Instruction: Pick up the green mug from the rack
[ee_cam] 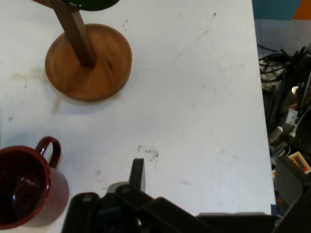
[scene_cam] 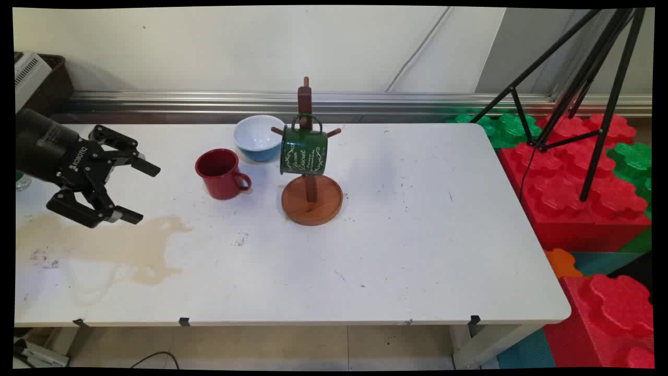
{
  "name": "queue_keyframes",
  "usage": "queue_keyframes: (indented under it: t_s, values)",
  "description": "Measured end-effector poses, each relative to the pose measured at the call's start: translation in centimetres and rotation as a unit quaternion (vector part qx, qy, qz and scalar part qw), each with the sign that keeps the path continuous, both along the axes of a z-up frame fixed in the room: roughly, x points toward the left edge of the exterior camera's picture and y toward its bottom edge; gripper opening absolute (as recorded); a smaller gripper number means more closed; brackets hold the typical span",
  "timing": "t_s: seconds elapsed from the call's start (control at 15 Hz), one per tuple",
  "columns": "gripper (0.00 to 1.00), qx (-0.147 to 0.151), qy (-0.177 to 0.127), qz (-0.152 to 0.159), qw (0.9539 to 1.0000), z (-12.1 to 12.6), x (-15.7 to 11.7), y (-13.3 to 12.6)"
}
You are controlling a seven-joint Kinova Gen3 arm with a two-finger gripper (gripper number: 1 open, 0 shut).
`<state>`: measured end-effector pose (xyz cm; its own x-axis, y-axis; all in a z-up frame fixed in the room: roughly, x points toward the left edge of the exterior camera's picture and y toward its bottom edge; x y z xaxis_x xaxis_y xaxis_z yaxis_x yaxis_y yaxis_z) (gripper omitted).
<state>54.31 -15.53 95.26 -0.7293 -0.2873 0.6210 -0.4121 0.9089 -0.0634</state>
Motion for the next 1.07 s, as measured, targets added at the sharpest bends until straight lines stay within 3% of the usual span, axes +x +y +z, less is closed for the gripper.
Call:
queue_keyframes:
  t_s: [0.27, 0.47, 0.8, 1.07]
  values:
    - [1.0, -0.011, 0.005, 0.008, 0.9999, 0.1, -0.7, 0.0]
    - [1.0, -0.013, 0.029, 0.043, 0.9986, 0.4, -1.7, -0.6]
    - [1.0, -0.016, 0.075, 0.081, 0.9937, 0.9, -3.7, -1.6]
    - [1.0, -0.012, 0.114, 0.111, 0.9872, 0.8, -5.6, -2.8]
